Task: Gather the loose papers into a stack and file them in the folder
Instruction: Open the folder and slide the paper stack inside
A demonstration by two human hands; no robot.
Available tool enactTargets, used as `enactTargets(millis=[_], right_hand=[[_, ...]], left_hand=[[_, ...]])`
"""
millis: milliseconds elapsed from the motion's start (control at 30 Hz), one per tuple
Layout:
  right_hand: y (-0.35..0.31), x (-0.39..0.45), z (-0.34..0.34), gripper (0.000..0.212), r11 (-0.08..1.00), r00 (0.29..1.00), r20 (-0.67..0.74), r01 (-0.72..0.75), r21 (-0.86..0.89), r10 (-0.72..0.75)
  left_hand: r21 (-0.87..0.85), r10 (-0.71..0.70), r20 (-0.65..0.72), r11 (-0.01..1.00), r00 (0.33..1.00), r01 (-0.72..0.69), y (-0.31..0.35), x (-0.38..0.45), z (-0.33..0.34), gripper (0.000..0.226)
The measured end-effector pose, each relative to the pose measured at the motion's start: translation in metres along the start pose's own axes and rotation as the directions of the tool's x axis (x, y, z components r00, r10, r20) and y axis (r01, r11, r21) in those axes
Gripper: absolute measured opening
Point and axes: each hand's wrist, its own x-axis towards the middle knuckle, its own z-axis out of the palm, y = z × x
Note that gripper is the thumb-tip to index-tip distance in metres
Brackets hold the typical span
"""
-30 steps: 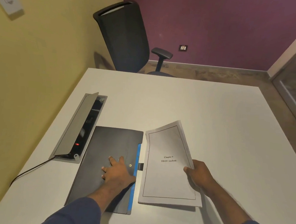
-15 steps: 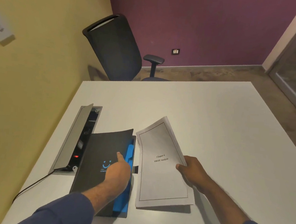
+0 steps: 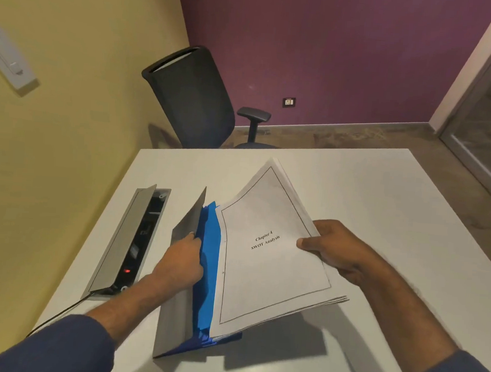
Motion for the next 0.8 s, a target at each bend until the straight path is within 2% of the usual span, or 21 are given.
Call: enactTargets(millis=[133,267,400,567,800], right_hand=[[-0.031,-0.005,-0.002,0.02,0.999,0.999,0.031,-0.037,0.0,0.037],[-0.058,-0.001,0.007,0.006,0.977,0.995,0.026,-0.092,-0.193,0.099],[-0.078,0.011,0.027,0.011,0.948,0.992,-0.009,-0.123,-0.292,0.126],[-0.086,0.022,0.065,0.017,0.879,0.994,-0.084,-0.098,-0.467,0.067],[-0.065,0.026,0.118,0.026,0.785,0.99,-0.129,-0.03,-0.618,-0.064]], left_hand=[[-0.097,0.017,0.016,0.995,1.0,-0.015,0.004,-0.004,-0.006,0.044],[-0.096,0.039,0.032,0.995,0.999,-0.036,0.01,-0.008,-0.003,0.043],[-0.121,0.052,0.045,0.992,0.998,-0.046,0.019,-0.012,-0.002,0.049],[-0.169,0.066,0.028,0.984,0.997,-0.06,0.027,-0.017,-0.007,0.053],[-0.259,0.052,0.015,0.965,0.999,-0.047,0.027,-0.018,-0.016,0.056]])
